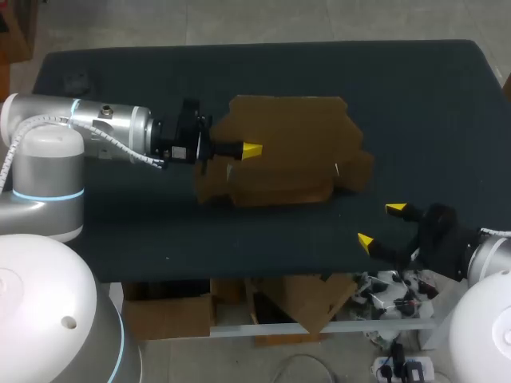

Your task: Assemble the packaging by folding the flat box into shape, placing the metal phone stand inside, and closing the box properly

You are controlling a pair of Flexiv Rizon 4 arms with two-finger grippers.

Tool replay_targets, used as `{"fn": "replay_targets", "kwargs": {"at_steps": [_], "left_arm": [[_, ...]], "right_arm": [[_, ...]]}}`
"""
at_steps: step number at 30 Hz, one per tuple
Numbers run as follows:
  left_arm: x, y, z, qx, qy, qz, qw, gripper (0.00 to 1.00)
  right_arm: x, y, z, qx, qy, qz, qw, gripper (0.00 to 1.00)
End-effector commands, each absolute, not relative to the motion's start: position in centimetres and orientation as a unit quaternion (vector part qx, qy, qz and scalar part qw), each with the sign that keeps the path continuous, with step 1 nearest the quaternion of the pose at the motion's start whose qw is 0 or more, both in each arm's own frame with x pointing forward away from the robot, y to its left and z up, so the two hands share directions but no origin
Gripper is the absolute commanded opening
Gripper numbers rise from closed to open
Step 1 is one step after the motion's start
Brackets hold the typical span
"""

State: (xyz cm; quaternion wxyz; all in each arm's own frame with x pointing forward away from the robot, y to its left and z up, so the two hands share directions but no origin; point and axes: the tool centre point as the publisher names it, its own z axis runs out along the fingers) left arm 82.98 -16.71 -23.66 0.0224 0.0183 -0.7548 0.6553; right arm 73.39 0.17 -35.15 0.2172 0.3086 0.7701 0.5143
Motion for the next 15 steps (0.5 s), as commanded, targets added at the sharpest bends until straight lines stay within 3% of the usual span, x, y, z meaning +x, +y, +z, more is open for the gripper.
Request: {"fn": "replay_targets", "kwargs": {"at_steps": [1,15], "left_arm": [[83.02,-16.75,-24.09,0.019,-0.755,0.655,0.022,0.0],[83.27,-16.75,-24.06,0.02,-0.756,0.654,0.021,0.0]], "right_arm": [[73.33,0.15,-35.22,0.308,0.769,0.516,0.218,1.0],[73.33,0.15,-35.22,0.308,0.769,0.516,0.218,1.0]]}}
